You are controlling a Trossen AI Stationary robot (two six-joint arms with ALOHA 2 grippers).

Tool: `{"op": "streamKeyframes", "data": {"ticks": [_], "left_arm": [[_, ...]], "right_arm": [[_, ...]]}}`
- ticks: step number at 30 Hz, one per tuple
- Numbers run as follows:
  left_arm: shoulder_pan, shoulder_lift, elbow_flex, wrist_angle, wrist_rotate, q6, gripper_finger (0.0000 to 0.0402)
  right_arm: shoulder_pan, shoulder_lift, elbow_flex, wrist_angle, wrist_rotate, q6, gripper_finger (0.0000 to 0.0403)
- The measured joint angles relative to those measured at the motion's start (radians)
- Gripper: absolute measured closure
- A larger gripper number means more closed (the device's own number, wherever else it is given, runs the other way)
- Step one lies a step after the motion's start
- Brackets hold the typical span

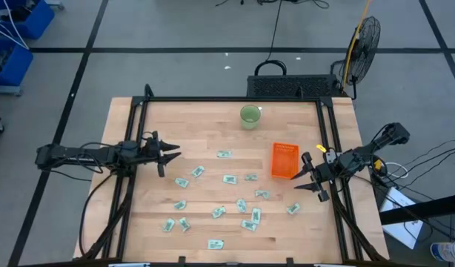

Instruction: Pick and place Stevia / Truvia into bins

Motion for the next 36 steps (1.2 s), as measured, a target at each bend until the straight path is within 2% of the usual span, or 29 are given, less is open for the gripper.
{"op": "streamKeyframes", "data": {"ticks": [15,23,27,30,36], "left_arm": [[0.0,0.0,0.0,0.019,-0.002,0.0,0.0266],[0.0,0.0,0.0,0.093,-0.202,0.004,0.0266],[0.0,0.0,0.0,0.228,-0.313,0.114,0.0266],[0.0,0.001,0.0,0.343,-0.333,0.181,0.0266],[0.0,0.005,0.0,0.45,-0.333,0.268,0.0266]], "right_arm": [[0.0,0.0,0.0,0.0,0.0,0.0,0.0259],[0.0,0.0,0.0,0.004,0.0,0.0,0.0259],[0.0,0.0,0.0,0.032,0.0,-0.009,0.0259],[0.0,0.0,0.0,0.05,0.0,0.002,0.0259],[0.0,0.0,0.0,0.187,0.009,0.107,0.0259]]}}
